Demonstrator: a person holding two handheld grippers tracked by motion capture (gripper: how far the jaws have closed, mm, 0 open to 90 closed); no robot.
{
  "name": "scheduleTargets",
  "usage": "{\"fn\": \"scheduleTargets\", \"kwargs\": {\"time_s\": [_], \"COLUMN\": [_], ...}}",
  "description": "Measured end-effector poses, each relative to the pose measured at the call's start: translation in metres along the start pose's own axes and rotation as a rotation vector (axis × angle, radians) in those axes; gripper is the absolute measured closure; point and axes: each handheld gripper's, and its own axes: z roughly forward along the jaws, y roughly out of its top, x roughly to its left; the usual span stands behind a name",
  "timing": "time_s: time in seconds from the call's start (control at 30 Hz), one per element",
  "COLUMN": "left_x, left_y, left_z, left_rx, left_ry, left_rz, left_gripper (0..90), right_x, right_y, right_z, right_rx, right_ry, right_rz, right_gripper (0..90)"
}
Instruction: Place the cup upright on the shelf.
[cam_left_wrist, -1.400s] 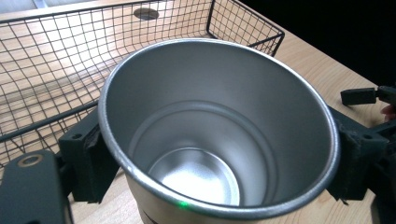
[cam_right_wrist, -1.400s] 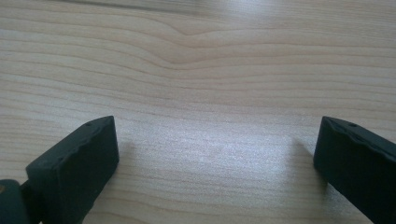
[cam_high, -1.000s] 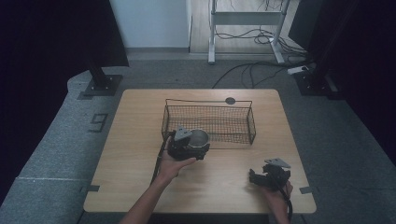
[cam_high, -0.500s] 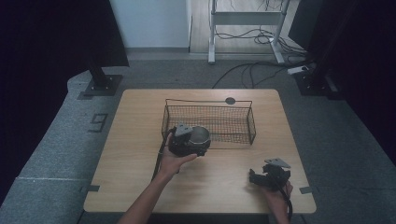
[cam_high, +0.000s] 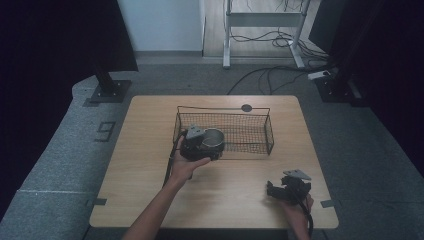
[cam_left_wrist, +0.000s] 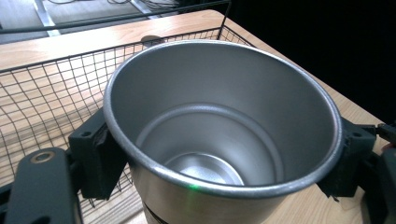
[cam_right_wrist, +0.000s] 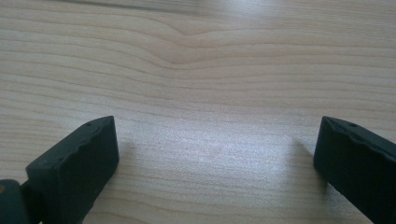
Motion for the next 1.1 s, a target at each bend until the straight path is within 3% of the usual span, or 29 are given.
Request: {"fn": "scheduleTargets", "kwargs": {"time_s": [0.27, 1.1], "left_x": [0.005, 0.012], "left_y": [0.001, 0.026], "left_z": [0.002, 0.009], "left_rx": [-0.005, -0.019], "left_ry": [0.018, 0.037], "left_rz": [-0.006, 0.006], "left_gripper": [17.8, 17.8], "right_x": [0.0, 0.0], "right_y": [0.0, 0.0], "right_z": [0.0, 0.0], "right_rx": [-0.001, -0.001], "right_ry": [-0.001, -0.001], "right_rz": [0.001, -0.002], "right_gripper": [0.0, 0.0]}}
